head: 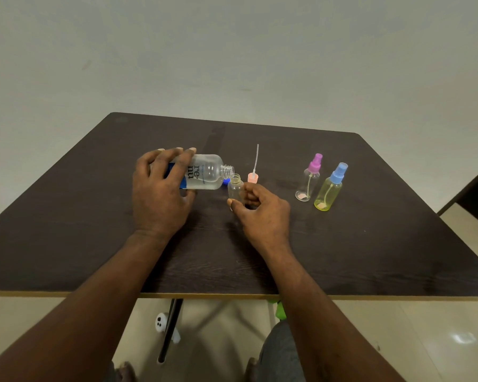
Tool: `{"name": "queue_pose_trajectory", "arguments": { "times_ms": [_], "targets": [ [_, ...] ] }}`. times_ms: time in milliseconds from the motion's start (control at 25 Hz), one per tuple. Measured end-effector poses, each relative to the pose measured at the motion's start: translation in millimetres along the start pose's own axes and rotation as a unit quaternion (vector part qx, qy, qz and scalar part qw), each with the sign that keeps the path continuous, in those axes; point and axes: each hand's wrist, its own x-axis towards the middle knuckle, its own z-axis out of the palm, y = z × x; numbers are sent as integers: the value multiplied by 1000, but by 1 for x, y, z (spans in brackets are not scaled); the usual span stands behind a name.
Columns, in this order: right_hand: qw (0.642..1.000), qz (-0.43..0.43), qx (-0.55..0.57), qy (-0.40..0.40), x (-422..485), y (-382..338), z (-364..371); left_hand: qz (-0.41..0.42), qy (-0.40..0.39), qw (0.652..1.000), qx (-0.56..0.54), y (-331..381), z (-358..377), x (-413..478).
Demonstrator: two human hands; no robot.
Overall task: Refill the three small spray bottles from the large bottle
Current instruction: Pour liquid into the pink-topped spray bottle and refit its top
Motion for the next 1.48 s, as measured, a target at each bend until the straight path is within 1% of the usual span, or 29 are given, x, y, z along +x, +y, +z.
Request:
{"name": "queue_pose_trajectory", "arguments": {
  "times_ms": [400, 680, 1040, 1480],
  "targets": [
    [1000, -10, -7, -10, -1, -2, -3, -6, -11, 1000, 7, 3, -5, 1],
    [1000, -19, -17, -5, 0, 0, -1, -3, 0, 1000, 8, 3, -4, 1],
    [1000, -8, -3, -9, 0, 1, 0, 12, 22, 1000, 14, 0, 0, 1],
    [1000, -8, -9, -7, 1, 3, 1, 9, 16, 1000, 13, 3, -4, 1]
  ]
}}
